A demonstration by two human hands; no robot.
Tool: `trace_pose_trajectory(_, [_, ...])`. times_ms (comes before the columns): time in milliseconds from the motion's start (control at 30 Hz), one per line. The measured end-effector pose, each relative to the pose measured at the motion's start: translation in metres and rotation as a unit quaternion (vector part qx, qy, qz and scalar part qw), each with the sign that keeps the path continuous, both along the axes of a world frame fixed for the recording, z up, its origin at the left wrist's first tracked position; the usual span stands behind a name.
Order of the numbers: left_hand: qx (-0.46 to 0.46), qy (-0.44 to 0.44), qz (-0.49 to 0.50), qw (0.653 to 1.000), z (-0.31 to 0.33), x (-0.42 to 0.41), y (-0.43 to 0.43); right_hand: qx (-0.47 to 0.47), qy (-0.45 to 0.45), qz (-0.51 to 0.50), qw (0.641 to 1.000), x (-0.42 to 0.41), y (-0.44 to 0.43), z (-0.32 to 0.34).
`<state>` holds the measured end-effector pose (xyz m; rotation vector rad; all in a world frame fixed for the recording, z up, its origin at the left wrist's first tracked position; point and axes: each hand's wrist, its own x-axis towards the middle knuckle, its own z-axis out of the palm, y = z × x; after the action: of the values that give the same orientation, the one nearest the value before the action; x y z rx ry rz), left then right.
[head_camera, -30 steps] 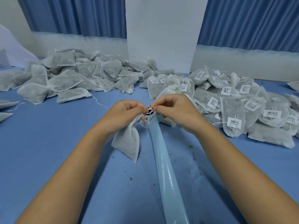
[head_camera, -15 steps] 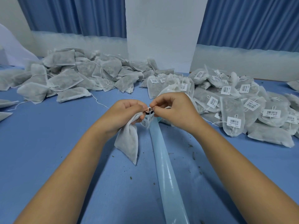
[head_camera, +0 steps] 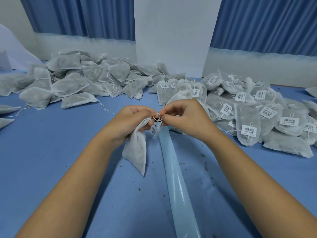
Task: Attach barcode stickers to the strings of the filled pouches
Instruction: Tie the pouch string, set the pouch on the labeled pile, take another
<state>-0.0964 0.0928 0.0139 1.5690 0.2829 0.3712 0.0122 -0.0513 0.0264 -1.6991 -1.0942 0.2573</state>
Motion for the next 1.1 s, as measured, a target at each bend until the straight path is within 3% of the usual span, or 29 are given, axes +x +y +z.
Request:
trace_pose_trajectory(333, [0.009, 0.001, -0.003, 1.0, -0.003, 0.0, 0.005, 0.019, 0.055, 0.003, 0.998, 0.003, 0.003, -0.005])
trace_pose_trajectory(533, [0.143, 0.053, -0.011, 0.988, -0.007, -0.002, 0.005, 0.041, 0.063, 0.005, 0.997, 0.003, 0.004, -0.004])
trace_pose_trajectory(800, [0.195, 0.033, 0.024, 0.98, -0.013, 0.003, 0.007, 0.052, 0.08, -0.004, 0.995, 0.005, 0.005, -0.006])
trace_pose_trajectory(967, [0.232, -0.022, 0.017, 0.972, -0.013, 0.003, 0.001, 0.061, 0.149, -0.022, 0.987, 0.001, 0.007, -0.001])
trace_pose_trajectory(1100, [0.33, -0.057, 0.051, 0.941, -0.013, 0.001, -0.003, 0.057, 0.232, -0.033, 0.971, -0.002, 0.007, 0.005])
